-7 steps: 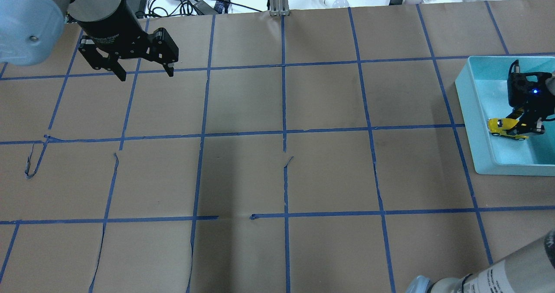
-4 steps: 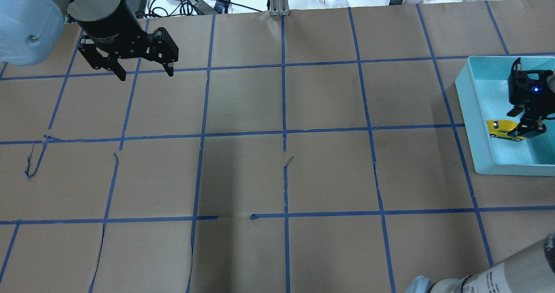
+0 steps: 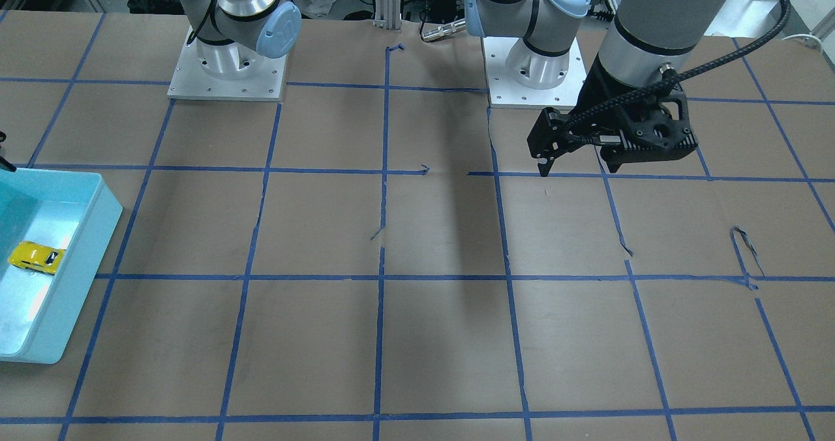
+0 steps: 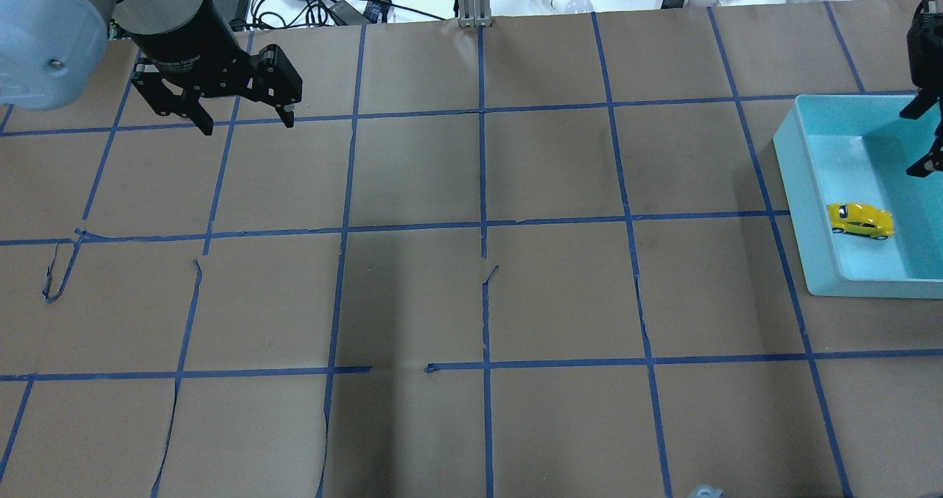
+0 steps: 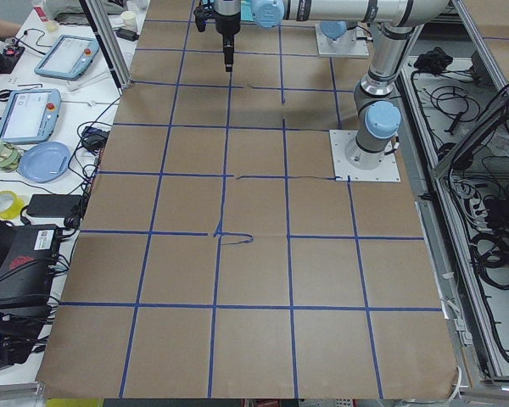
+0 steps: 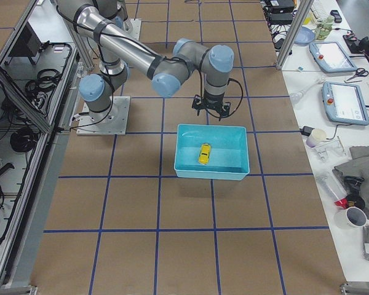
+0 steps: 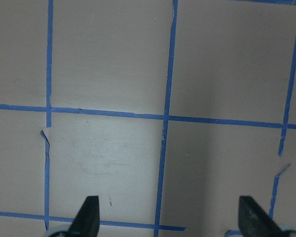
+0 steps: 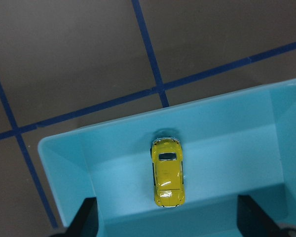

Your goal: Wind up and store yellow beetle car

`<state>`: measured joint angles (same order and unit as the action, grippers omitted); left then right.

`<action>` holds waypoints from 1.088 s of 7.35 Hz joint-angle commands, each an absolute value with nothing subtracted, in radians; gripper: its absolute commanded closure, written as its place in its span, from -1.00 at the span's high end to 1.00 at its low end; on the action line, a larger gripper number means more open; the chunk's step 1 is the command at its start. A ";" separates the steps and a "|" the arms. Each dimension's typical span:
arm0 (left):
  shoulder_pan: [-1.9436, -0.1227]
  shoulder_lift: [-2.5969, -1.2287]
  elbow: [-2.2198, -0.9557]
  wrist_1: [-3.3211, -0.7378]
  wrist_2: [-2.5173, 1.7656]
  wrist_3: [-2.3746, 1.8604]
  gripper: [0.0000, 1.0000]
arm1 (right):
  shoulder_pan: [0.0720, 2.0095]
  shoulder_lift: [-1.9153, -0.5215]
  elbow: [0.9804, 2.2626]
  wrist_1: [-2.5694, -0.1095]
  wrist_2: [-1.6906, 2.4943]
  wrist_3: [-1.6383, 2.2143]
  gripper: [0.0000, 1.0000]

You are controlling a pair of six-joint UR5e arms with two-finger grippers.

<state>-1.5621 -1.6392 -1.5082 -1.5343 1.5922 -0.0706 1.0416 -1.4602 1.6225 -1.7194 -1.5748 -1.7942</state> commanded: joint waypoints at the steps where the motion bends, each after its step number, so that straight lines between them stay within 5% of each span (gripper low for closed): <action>1: -1.562 -1.640 -1.508 -1.534 1.592 -0.071 1.00 | 1.142 -1.570 1.600 -1.585 -1.577 -1.555 1.00; 8: -1.562 -1.640 -1.505 -1.532 1.592 -0.071 1.00 | 1.583 -1.594 1.594 -1.583 -1.571 -0.364 1.00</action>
